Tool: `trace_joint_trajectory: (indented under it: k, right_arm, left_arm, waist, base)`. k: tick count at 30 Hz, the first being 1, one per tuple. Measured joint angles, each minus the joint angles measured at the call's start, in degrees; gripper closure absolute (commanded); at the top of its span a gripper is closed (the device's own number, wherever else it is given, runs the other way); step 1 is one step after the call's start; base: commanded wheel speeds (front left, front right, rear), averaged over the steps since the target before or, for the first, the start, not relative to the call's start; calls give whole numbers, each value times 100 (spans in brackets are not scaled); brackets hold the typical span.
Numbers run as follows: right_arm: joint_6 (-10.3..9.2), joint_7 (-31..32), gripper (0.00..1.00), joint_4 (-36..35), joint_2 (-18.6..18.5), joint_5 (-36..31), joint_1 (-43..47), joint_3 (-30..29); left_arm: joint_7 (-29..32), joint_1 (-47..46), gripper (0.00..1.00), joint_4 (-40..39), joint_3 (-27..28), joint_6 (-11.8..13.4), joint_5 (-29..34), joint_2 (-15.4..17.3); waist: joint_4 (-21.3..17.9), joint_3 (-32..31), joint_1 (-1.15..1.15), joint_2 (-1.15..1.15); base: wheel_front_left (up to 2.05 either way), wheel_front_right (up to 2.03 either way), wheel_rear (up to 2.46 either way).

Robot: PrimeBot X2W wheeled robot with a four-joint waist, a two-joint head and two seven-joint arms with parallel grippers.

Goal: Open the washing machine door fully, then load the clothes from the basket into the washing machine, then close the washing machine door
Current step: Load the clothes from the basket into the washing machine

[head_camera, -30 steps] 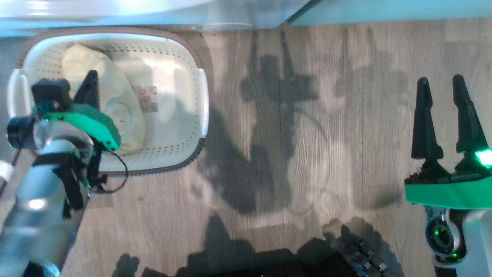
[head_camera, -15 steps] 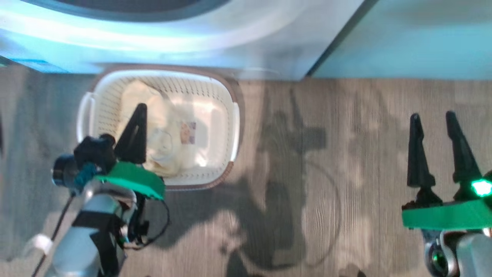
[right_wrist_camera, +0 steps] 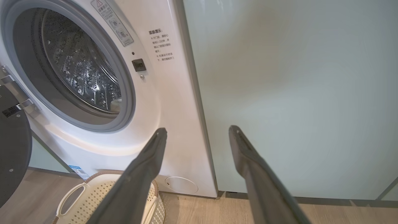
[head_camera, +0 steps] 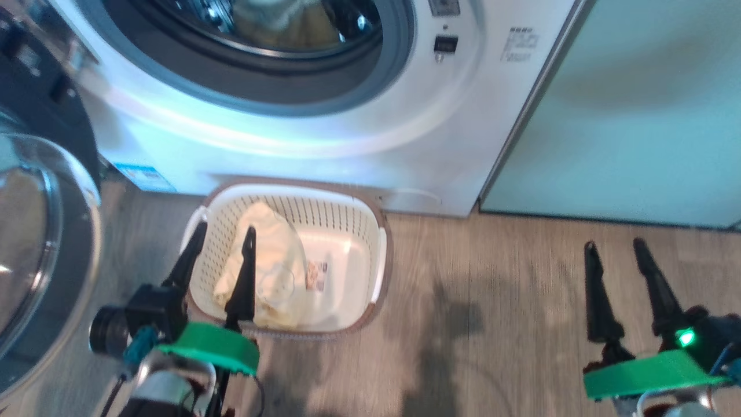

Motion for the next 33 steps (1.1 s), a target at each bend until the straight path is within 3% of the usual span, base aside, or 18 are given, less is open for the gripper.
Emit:
trace_joint_trajectory:
  k: [11,19,33]
  right_arm:
    - [0,0,0,115,1,0,577,115]
    - [0,0,0,174,1,-64,962,136]
    - [0,0,0,159,1,-99,1049,199]
  left_arm:
    - [257,1047,0,-720,-1,296,41,86]
    - [428,1520,0,-911,-32,359,42,141]
    - [454,1605,0,-978,-129,394,42,159]
  waist:
    - [54,-1027,0,0]
    - [-9,-1582,0,0]
    - [-83,-1709,1,0]
  base:
    - [0,0,0]
    - [0,0,0]
    - [0,0,0]
